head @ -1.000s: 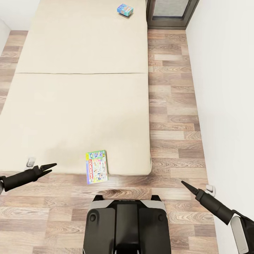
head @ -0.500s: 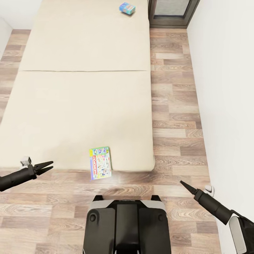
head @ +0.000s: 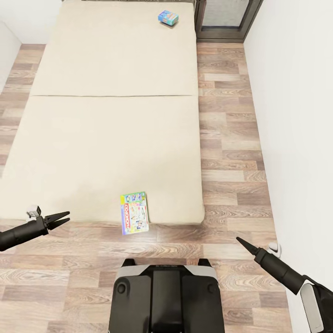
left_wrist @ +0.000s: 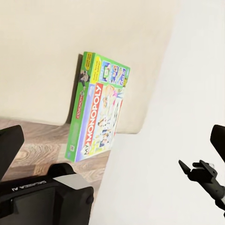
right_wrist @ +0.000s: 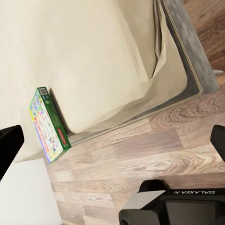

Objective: Put all the toys in the child's room - the three board games (two on the bed and one on the table), the two jigsaw puzzles on the table, and the tennis ball on the table - inside the toy box on the table in the child's room.

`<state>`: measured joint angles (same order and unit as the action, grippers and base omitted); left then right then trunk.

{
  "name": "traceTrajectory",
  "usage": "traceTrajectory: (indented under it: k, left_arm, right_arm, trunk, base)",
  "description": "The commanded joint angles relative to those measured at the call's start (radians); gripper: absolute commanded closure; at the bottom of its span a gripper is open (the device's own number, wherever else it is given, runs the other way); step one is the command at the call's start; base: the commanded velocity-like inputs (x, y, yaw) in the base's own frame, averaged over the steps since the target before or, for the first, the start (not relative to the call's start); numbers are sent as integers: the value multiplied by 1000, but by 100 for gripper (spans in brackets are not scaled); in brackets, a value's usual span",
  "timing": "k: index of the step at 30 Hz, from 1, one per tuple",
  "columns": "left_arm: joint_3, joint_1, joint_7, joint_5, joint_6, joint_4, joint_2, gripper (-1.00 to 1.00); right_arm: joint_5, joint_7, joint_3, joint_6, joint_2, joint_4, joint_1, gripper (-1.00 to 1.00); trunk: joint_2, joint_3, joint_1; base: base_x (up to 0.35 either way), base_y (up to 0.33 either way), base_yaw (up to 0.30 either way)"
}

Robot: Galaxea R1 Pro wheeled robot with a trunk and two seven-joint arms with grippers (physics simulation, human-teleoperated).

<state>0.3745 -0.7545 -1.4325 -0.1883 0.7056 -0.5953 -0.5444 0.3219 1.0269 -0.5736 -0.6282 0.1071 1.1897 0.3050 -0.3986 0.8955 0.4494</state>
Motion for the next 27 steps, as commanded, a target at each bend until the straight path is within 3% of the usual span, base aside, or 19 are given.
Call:
traceTrajectory:
  k: [1,27]
  left_arm:
    - [0,-1,-3,0,10,0,0,-100]
    - [-1,0,-4,0,8,0,2,-100]
  right_arm:
    - [5,2,-1,-7,0,0,0,-100]
    - [11,9,-1,39,11,-4,-3,-100]
  trunk:
    - [-1,-1,1]
    - [-1,-43,1]
  base:
    - [0,0,0]
    - [0,0,0]
